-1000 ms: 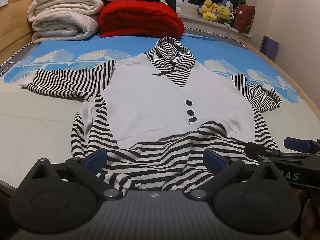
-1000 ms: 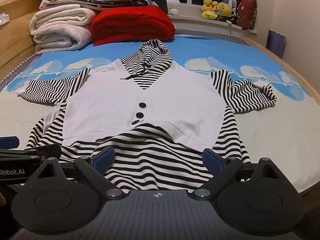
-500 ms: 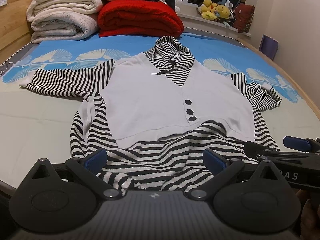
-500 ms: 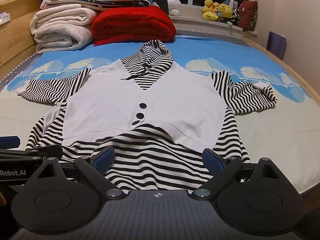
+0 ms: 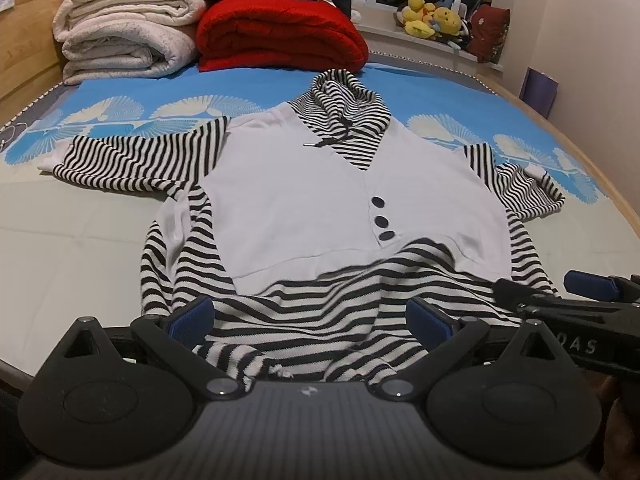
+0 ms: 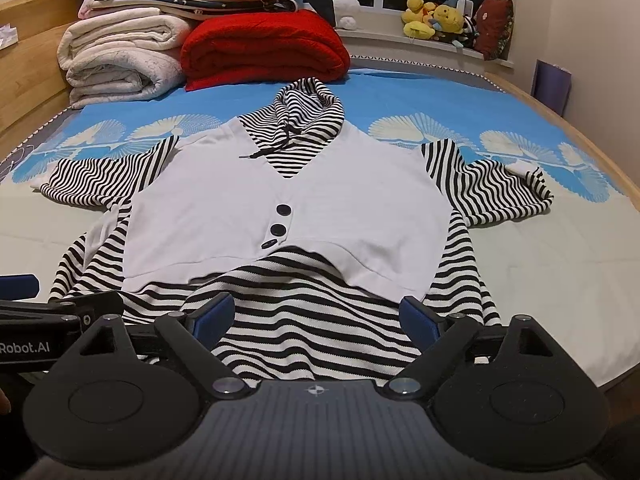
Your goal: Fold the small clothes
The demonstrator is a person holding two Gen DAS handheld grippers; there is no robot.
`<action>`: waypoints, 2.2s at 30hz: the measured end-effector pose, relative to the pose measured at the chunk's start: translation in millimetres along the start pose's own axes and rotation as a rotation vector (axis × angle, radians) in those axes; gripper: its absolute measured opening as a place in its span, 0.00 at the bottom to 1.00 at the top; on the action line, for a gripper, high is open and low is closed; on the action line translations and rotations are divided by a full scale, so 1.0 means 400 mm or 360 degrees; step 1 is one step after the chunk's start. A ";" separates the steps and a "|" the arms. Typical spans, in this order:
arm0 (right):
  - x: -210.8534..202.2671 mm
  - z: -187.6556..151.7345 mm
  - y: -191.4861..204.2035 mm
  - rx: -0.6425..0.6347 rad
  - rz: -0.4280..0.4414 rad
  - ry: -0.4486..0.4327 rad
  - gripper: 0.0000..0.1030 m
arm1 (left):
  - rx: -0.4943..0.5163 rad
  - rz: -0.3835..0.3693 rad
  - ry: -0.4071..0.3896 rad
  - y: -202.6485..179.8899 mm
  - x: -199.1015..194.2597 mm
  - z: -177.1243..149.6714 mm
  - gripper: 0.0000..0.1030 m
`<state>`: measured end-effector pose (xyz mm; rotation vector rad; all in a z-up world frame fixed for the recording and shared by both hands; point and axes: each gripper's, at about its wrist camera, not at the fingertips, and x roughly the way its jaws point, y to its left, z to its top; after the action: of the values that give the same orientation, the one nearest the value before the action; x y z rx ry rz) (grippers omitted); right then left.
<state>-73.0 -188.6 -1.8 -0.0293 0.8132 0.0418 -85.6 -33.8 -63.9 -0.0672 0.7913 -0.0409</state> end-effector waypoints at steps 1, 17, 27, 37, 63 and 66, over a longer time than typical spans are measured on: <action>0.002 0.002 -0.007 0.0019 -0.0002 -0.0011 0.80 | -0.0003 0.0021 0.0004 0.003 0.005 0.002 0.99; 0.220 -0.072 -0.191 0.0165 -0.0456 0.0568 0.46 | 0.0057 0.0350 0.0680 0.158 0.239 -0.057 0.26; 0.202 -0.093 -0.209 0.0193 -0.0526 0.0656 0.42 | 0.0013 0.0288 0.0473 0.110 0.156 -0.010 0.38; 0.047 0.028 -0.161 0.0193 -0.0357 -0.0080 0.44 | -0.0014 0.0193 0.0049 0.057 0.084 0.099 0.68; 0.214 0.334 -0.008 0.0005 -0.0114 -0.0250 0.48 | 0.0039 0.0066 -0.0331 0.033 0.172 0.347 0.88; 0.265 0.385 -0.004 0.0022 -0.0111 -0.0272 0.53 | 0.0010 0.0059 -0.0353 0.043 0.206 0.401 0.88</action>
<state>111.8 -180.9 27.0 -0.0406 0.6410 -0.0266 86.7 -14.7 -11.2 -0.0497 0.5706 -0.0006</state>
